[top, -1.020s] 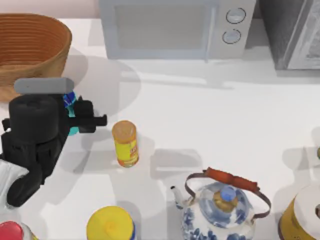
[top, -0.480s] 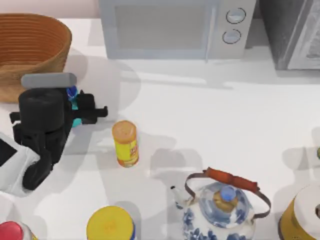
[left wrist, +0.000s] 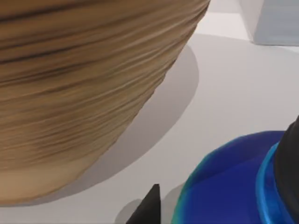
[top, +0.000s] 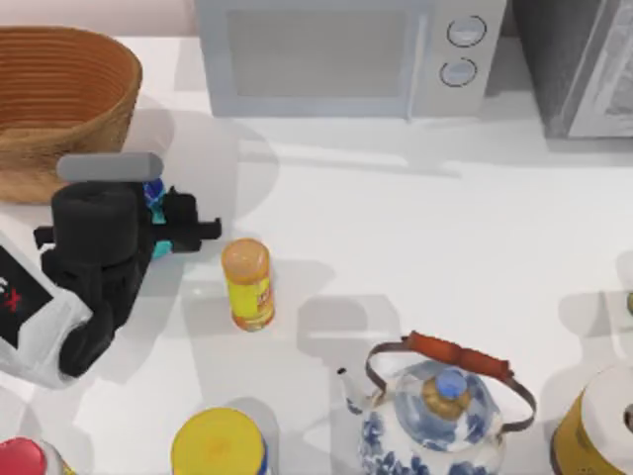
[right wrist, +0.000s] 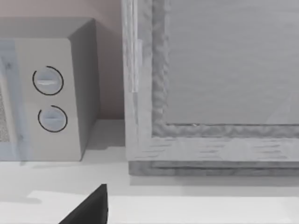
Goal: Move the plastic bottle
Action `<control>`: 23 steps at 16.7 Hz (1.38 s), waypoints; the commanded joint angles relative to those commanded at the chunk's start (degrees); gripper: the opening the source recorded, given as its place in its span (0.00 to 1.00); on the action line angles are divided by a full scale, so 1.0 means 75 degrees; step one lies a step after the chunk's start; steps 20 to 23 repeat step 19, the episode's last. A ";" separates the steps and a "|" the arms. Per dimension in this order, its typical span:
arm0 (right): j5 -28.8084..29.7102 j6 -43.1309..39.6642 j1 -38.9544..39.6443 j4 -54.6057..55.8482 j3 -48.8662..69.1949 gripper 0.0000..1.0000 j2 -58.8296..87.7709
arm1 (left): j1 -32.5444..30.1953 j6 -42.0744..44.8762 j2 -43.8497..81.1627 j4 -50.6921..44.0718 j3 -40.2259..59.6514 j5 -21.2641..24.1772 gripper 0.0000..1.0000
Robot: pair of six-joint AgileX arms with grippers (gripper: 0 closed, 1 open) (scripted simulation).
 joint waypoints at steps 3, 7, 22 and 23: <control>0.0000 0.0000 0.0000 0.0000 0.0000 1.00 0.0000 | 0.0000 0.0000 0.0000 0.0000 0.0000 0.0000 0.23; 0.0000 0.0000 0.0000 0.0000 0.0000 1.00 0.0000 | 0.0000 0.0000 0.0000 0.0000 0.0000 0.0000 0.53; 0.0000 0.0000 0.0000 0.0000 0.0000 1.00 0.0000 | 0.0000 0.0000 0.0000 0.0000 0.0000 0.0000 1.00; 0.0000 0.0000 0.0000 0.0000 0.0000 1.00 0.0000 | 0.0000 0.0000 0.0000 0.0000 0.0000 0.0000 1.00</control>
